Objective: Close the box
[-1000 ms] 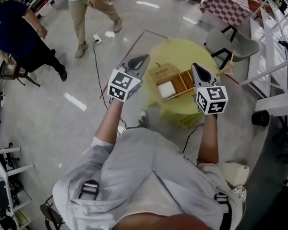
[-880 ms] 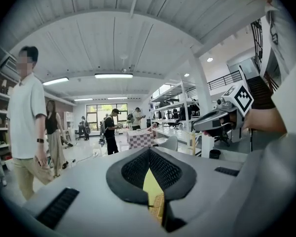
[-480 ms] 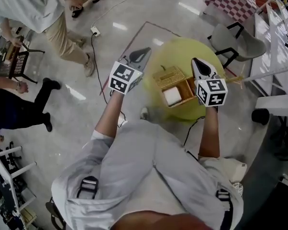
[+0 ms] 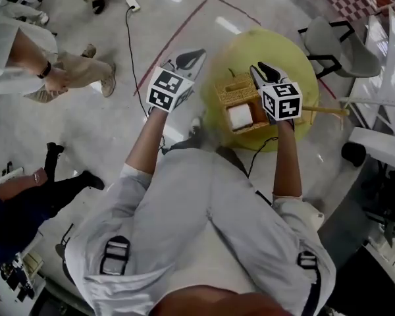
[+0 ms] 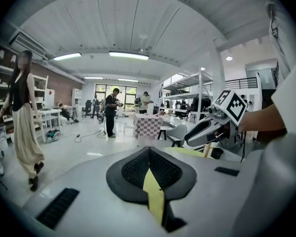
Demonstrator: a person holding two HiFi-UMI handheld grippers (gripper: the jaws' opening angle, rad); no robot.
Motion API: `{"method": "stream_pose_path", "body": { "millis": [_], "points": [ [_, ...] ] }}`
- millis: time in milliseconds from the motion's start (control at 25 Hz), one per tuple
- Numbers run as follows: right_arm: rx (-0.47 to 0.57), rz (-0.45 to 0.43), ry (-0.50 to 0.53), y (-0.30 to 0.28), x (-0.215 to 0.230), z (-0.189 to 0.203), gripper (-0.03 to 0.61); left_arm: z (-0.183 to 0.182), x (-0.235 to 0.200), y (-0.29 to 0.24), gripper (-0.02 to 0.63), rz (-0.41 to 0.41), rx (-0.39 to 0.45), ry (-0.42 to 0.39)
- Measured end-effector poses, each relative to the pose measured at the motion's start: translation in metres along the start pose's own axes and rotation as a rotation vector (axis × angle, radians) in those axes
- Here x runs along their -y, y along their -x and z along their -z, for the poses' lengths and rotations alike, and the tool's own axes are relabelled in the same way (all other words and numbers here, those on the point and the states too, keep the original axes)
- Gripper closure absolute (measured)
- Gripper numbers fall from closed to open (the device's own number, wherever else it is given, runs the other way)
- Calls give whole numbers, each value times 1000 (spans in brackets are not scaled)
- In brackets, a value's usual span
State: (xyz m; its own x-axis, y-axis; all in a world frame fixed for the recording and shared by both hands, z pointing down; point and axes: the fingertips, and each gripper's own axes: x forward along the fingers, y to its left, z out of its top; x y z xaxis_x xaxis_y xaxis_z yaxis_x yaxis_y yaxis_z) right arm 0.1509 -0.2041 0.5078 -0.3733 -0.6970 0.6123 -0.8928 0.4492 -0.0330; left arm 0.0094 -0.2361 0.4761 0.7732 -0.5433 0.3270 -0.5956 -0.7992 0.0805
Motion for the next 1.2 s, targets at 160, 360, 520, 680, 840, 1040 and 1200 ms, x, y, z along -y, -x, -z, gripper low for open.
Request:
{"method": "stream_pose_path", "body": {
  "millis": [160,360,520,680,840,1040,1200],
  "points": [
    [-99,-87,28,-40,-5,20,453,23,-11,-8,586,-41,-35,43],
    [-236,-196,52,-86,-7,53,437,53,-19,-17,586,-80,-86,97],
    [-367,-271,75,-118,-9,83,418,74,-27,-18,586,-105,-126,144],
    [-463,-290,90,-152,-7,108,414,92,-41,-20,586,-115,-153,183],
    [-543,-293,86,-174,-6,132,414,107,-50,-20,586,-109,-174,207],
    [-642,-277,91,-187,-8,154,416,120,-61,-21,586,-108,-188,235],
    [-688,-260,76,-192,-5,166,433,129,-63,-21,586,-104,-200,248]
  ]
}}
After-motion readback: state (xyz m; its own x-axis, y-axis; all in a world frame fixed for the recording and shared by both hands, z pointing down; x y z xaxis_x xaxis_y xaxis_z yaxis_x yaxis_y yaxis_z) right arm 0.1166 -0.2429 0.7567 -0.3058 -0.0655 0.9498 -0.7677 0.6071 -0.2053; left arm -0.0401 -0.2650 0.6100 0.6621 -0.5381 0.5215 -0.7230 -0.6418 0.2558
